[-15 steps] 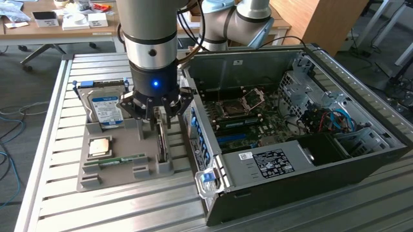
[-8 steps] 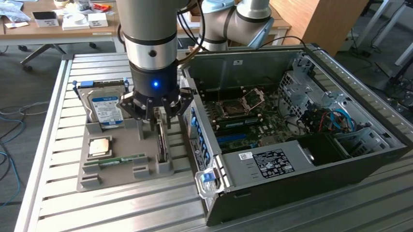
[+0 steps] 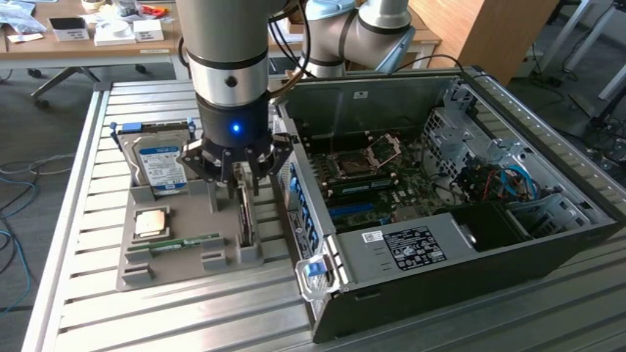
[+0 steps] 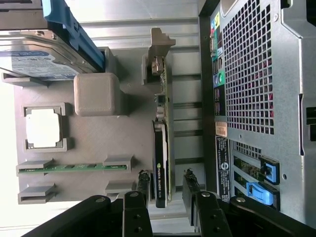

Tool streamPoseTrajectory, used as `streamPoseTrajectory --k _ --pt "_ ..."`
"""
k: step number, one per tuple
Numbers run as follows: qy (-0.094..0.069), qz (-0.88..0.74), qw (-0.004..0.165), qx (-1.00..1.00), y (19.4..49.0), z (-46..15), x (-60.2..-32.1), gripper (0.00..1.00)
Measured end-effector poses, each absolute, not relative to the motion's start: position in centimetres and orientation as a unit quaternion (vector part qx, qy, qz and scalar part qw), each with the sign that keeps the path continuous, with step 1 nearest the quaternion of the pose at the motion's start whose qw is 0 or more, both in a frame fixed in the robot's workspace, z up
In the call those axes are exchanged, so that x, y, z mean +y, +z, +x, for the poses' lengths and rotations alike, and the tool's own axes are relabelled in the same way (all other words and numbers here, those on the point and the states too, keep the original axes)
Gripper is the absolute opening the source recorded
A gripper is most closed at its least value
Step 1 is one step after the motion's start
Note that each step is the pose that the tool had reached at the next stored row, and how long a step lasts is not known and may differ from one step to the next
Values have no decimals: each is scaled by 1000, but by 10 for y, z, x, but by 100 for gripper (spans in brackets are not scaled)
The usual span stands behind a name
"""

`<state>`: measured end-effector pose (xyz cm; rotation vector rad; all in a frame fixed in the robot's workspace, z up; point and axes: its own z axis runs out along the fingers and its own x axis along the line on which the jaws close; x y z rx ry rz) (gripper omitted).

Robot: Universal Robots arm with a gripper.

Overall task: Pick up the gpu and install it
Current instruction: 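Pick up the gpu and move the gpu toward the slot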

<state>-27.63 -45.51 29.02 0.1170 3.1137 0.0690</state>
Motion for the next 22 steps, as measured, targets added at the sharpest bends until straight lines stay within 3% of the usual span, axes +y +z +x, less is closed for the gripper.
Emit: streamPoseTrajectory --k 22 --pt "23 37 12 999 281 -277 -451 42"
